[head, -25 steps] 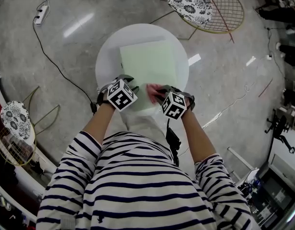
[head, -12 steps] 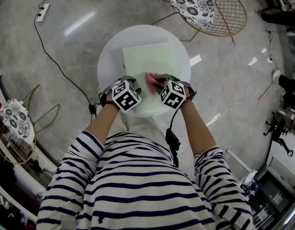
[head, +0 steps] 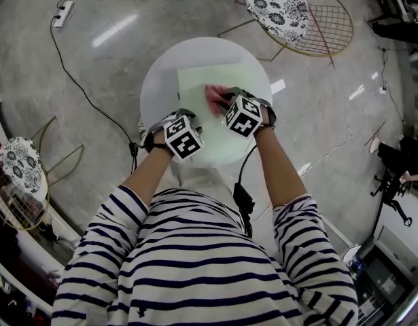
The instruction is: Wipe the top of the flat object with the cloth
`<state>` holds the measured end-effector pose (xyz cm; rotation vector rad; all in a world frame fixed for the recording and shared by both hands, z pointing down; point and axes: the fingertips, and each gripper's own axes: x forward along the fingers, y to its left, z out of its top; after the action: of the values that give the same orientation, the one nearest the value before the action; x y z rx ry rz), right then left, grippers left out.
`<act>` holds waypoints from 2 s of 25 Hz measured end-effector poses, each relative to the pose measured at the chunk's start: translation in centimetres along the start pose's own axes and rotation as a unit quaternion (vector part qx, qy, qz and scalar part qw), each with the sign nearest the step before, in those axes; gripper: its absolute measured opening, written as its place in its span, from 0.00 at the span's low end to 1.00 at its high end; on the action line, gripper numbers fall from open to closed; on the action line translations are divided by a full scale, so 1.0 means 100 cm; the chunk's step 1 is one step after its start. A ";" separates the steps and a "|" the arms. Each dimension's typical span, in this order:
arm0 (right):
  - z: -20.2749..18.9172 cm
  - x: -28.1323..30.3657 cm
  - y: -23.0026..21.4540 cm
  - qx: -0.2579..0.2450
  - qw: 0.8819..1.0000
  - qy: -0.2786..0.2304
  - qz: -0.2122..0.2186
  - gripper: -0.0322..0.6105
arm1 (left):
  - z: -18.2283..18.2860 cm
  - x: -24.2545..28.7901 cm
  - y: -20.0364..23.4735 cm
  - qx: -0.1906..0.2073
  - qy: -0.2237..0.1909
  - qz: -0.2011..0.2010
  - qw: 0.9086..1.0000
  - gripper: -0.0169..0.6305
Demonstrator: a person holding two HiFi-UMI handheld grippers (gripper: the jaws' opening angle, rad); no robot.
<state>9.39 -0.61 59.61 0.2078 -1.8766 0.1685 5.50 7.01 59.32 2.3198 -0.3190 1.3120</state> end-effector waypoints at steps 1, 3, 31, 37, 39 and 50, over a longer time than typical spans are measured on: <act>0.003 0.001 -0.005 0.001 1.000 0.000 -0.002 0.16 | -0.001 0.000 0.000 -0.001 0.002 -0.002 1.000 0.29; 0.008 0.003 -0.015 0.002 1.000 -0.001 -0.007 0.16 | -0.001 0.001 0.000 0.000 0.008 -0.004 1.000 0.29; 0.023 0.002 -0.067 0.032 0.998 -0.023 -0.056 0.18 | -0.002 0.005 0.012 -0.025 0.053 0.026 0.998 0.18; -0.006 -0.009 -0.083 0.067 0.995 -0.007 -0.079 0.19 | -0.003 0.004 0.011 -0.017 0.058 0.035 0.998 0.19; -0.019 -0.014 -0.090 0.085 0.993 -0.002 -0.087 0.19 | -0.002 0.004 0.011 -0.015 0.060 0.039 0.997 0.19; -0.025 -0.015 -0.090 0.057 0.997 -0.004 -0.060 0.22 | -0.003 0.006 0.011 -0.012 0.072 0.041 0.996 0.19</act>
<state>14.21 -8.77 59.05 0.3993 -1.8571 0.1922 5.16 6.25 60.25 2.1986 -0.3844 1.4990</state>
